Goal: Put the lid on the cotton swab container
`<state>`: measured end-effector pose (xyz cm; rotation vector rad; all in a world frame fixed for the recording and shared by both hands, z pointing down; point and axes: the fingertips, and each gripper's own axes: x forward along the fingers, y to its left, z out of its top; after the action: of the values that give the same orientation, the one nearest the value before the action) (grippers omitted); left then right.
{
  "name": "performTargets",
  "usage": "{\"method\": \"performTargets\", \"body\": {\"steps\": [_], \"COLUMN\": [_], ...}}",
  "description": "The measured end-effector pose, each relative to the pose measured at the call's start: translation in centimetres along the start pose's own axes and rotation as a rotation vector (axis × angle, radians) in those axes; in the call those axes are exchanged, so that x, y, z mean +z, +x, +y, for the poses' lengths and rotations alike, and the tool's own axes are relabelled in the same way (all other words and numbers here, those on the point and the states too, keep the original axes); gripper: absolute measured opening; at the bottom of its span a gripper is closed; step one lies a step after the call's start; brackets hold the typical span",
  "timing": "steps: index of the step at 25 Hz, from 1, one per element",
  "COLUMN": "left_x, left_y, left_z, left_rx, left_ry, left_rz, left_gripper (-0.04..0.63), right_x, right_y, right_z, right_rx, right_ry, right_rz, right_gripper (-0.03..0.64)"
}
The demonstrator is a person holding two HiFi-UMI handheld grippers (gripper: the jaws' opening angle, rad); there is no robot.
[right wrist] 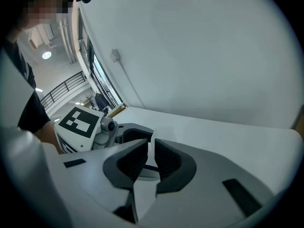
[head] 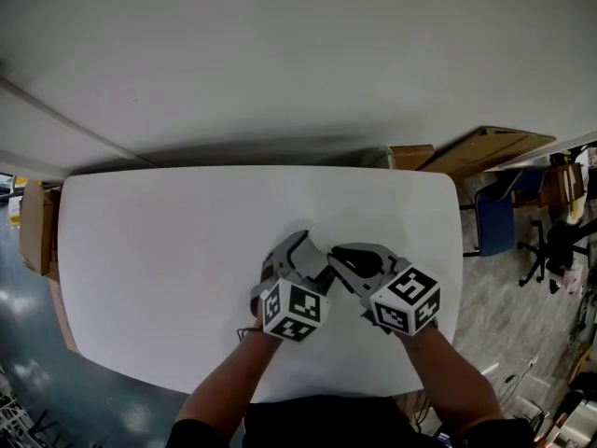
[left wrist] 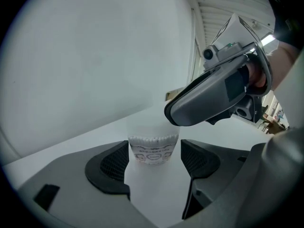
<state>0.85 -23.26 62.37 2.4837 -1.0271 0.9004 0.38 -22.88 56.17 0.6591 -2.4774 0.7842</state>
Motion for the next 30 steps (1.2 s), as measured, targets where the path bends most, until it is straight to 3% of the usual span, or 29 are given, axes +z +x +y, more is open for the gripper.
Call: {"method": "performTargets", "body": {"steps": [6,10,16,22,30], "left_x": [-0.4,-0.8,0.7,3.1,3.2], "left_y": [-1.3,-3.1,-5.4,-4.9,-3.6], "left_z": [0.1,0.3,3.7,5.0,5.0], "left_rx": [-0.013,-0.025,0.075,0.128,0.156], "left_ry": [0.003,-0.035,-0.147,-0.123,-0.106], "left_rz": [0.009,0.003,-0.079,-0.122,-0.106], "left_gripper": [0.35,0.35,0.315,0.241,0.232], "right_x": [-0.6,-0.6,-0.6,-0.8,-0.8], "right_y": [0.4,0.5,0.4,0.4,0.5], "right_z": [-0.1,-0.3,-0.5,-0.6,-0.7], "right_rx": [0.003,0.002,-0.007,-0.02,-0.034], "right_ry": [0.038,0.071,0.109,0.108,0.088], "right_rz": [0.002,-0.01,-0.026,-0.021,-0.011], "right_gripper": [0.044,0.041,0.028,0.021,0.018]}}
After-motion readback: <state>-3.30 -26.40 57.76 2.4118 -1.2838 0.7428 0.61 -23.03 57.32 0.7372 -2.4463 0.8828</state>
